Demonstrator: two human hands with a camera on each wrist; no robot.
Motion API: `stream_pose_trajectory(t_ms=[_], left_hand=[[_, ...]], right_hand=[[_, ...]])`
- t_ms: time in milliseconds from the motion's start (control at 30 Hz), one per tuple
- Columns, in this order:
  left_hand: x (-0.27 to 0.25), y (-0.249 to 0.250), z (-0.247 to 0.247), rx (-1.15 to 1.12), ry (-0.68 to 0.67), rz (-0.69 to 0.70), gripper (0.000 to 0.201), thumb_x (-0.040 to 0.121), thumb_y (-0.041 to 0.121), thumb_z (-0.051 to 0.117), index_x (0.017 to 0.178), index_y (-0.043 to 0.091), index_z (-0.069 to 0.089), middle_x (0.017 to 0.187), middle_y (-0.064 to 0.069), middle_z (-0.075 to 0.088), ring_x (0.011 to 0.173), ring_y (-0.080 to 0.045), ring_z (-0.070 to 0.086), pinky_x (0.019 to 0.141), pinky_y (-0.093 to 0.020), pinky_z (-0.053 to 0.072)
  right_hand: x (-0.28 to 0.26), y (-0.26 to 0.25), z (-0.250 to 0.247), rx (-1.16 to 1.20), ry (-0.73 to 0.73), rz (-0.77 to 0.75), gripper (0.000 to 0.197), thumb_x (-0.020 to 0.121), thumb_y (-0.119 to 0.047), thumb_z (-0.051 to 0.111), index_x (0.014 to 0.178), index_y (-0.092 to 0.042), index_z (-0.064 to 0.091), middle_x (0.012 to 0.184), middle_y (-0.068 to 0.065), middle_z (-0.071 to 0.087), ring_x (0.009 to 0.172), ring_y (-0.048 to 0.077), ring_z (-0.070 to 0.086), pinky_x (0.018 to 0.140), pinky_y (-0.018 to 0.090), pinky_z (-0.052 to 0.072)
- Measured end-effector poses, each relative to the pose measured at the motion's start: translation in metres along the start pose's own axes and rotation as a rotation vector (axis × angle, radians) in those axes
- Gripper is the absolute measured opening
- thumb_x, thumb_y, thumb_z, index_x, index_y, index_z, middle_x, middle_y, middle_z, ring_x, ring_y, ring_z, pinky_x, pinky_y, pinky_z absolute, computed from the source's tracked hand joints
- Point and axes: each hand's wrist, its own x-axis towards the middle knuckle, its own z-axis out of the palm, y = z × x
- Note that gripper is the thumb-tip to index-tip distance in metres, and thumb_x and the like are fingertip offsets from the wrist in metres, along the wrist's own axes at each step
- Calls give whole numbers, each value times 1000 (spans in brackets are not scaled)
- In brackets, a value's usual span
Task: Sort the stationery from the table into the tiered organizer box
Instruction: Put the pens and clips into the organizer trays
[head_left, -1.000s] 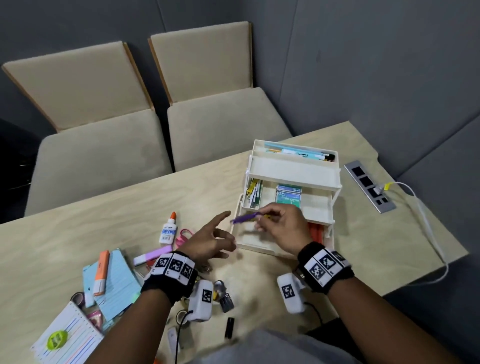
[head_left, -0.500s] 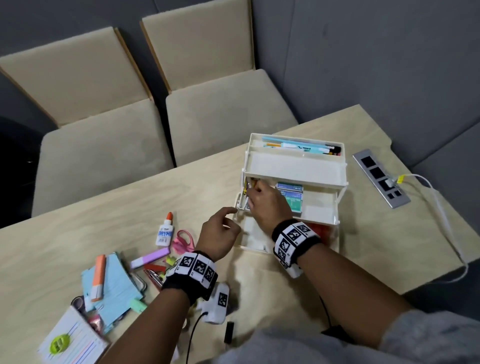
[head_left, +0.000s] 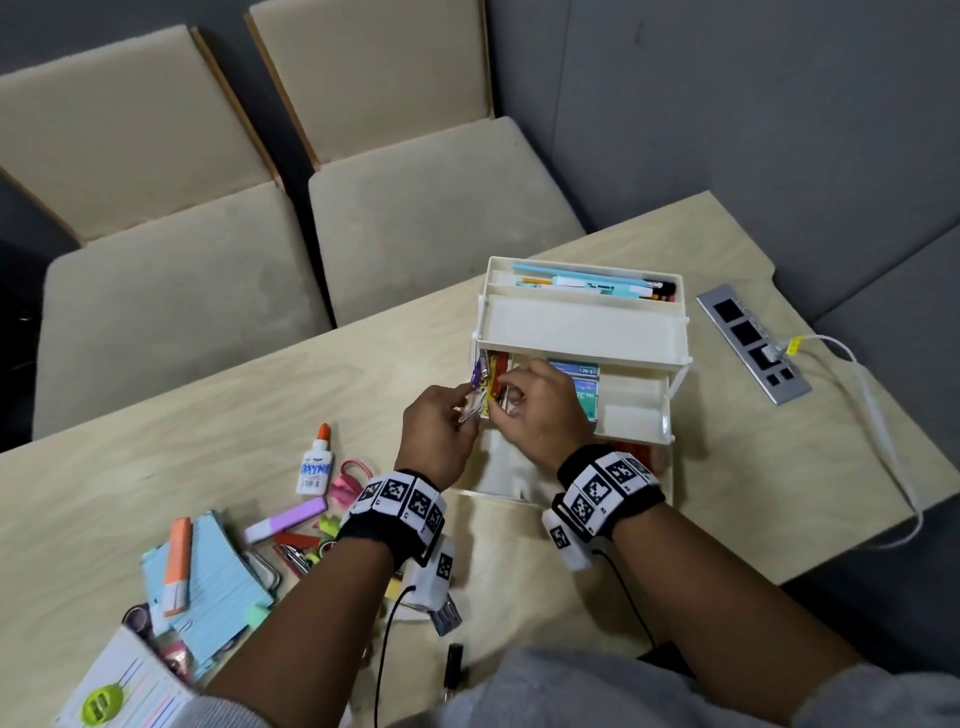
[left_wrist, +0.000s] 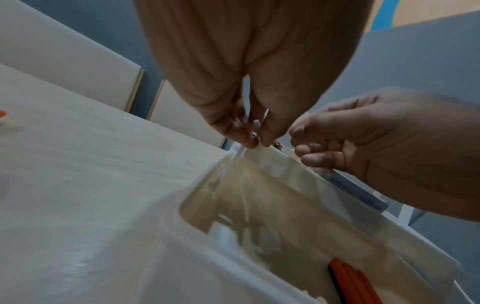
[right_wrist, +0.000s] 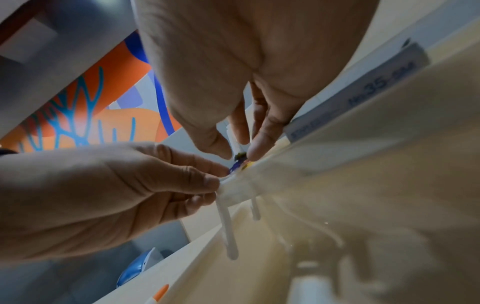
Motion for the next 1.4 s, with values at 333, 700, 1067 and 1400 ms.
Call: stream_pose_trajectory(t_ms=[333,700,1067,1400], left_hand=[[0,7,0,4,113,28,11,78,11,77,89,12,74,71,-2,70,65,-21,64,72,-31,53],[11,6,8,-166,35,-46,12,78,10,80,77,10,68,54,-2,62,50,-20,64,58,-34,57],[16,4,4,69,69,48,42,79,9,73,121,15,67,95,-6,57,58,-15,55,74,-21,44],[17,-4,11,87,22,134,29,85,13,66,113,18,72,89,-5,52,69,-15,48,69,-16,30]], right_hand=[[2,5,-1,-39,-138,11,27,78,2,66,103,0,76,97,15,69,87,31,65,82,42,56],[4,7,-5,-44,-153,35,30,84,-5,64,112,-7,73,97,11,64,88,28,62,80,36,53],[16,-10,8,-319,-276,58,31,90,-17,59,121,-19,58,111,13,49,88,35,62,78,44,56],[5,-9,10,-228,-136,6,16,93,-12,53,97,-4,66,102,14,48,79,32,59,72,42,53]])
